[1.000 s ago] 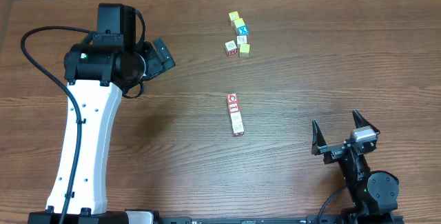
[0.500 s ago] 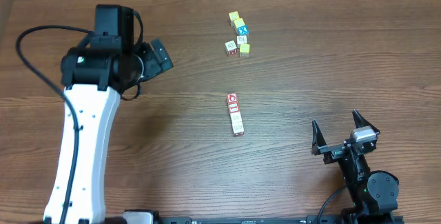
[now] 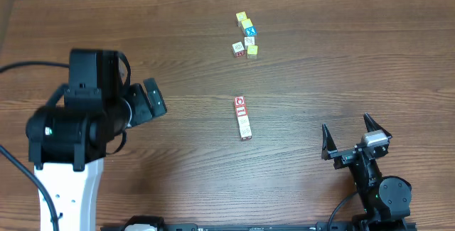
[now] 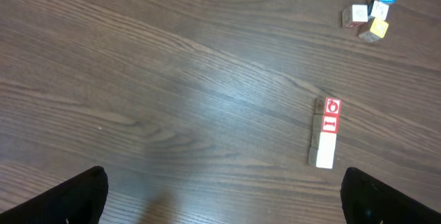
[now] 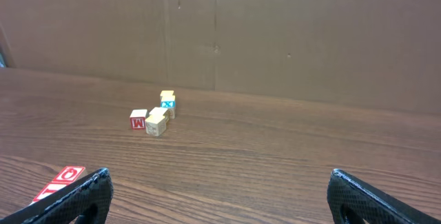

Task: Flip 5 blocks

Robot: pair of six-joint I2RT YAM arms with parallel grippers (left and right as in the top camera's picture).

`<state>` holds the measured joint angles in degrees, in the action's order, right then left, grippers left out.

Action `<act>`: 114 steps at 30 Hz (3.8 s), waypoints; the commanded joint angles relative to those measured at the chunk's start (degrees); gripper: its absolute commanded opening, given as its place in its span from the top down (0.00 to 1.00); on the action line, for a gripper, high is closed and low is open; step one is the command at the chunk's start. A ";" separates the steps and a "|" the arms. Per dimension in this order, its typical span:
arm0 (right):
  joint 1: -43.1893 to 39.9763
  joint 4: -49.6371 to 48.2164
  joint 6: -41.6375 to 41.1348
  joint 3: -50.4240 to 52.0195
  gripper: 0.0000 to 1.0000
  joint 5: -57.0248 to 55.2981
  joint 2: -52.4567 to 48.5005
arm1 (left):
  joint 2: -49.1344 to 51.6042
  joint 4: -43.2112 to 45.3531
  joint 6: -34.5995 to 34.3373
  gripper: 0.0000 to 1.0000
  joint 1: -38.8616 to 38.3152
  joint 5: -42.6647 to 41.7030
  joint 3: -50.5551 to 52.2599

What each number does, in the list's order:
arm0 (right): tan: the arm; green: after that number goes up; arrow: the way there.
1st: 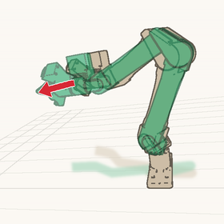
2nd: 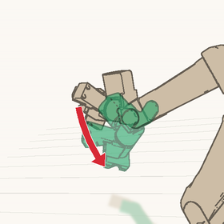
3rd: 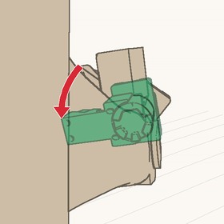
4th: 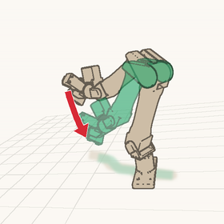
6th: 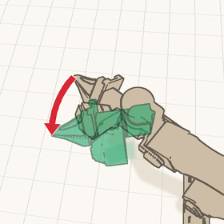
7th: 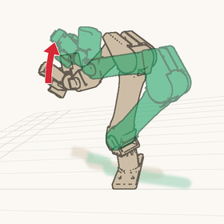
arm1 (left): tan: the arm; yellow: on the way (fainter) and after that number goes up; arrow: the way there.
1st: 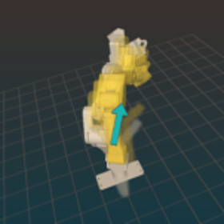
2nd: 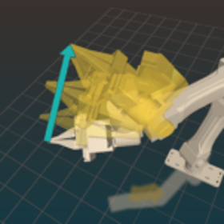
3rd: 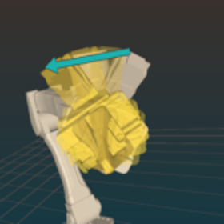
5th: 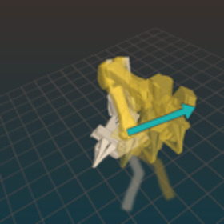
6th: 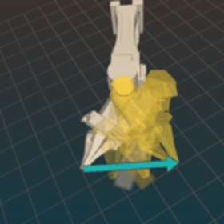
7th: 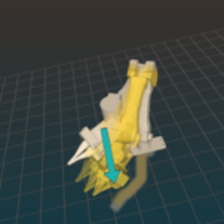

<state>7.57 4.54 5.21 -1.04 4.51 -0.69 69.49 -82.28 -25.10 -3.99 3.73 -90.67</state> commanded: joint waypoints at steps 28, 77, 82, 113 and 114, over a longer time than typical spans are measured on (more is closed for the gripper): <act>-0.20 -0.13 0.42 0.59 0.00 0.31 0.46 | -40.72 76.48 -6.60 0.00 0.24 -5.64 61.24; -0.20 -0.13 0.42 0.59 0.00 0.31 0.46 | -69.31 79.03 7.41 0.00 5.25 -9.33 90.40; -0.20 -0.13 0.42 0.59 0.00 0.31 0.46 | -69.31 78.27 14.14 0.00 5.25 -9.60 90.40; -0.20 -0.13 0.42 0.59 0.00 0.31 0.46 | -69.26 78.27 20.20 0.00 5.25 -9.46 90.40; -0.20 -0.13 0.42 0.59 0.00 0.31 0.46 | -69.26 78.27 20.20 0.00 5.25 -9.46 90.40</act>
<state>7.57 4.64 5.39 -1.04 4.54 -0.69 0.78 -3.90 -5.91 0.86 -4.97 -0.49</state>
